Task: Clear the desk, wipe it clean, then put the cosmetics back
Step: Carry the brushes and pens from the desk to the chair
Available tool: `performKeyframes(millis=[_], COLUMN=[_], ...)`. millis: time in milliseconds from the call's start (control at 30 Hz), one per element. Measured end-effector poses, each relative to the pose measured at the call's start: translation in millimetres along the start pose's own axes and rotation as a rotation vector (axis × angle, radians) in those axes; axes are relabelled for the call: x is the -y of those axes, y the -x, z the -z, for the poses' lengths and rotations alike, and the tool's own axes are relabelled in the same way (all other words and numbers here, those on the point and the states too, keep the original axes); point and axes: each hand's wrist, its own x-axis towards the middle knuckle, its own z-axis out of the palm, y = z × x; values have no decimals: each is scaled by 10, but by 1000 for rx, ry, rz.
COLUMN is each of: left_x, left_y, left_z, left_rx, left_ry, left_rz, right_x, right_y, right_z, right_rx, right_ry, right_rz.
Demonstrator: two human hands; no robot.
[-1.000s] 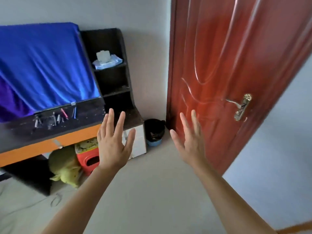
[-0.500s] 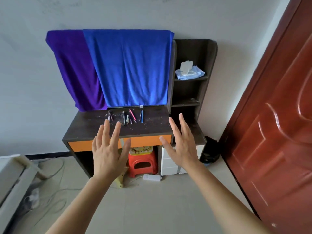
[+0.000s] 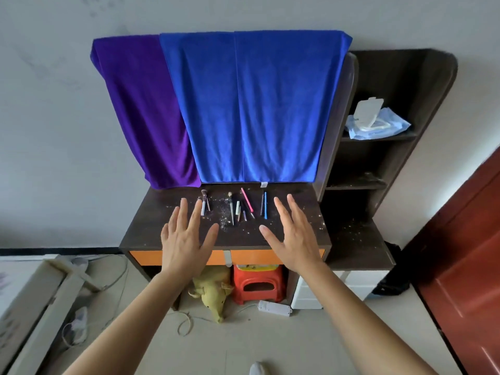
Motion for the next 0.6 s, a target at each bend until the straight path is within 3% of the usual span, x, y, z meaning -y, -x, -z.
performKeyframes(millis=[300, 600], left_x=[517, 1185], left_y=[-1263, -2195], left_z=[-479, -1067], left_rx=[217, 372], left_ry=[-39, 7], left_rz=[176, 182], right_x=[-243, -379], right_y=[-1244, -1903], right_z=[-688, -1425], right_rx=[199, 280], right_ry=[84, 135], right_rz=[-124, -339])
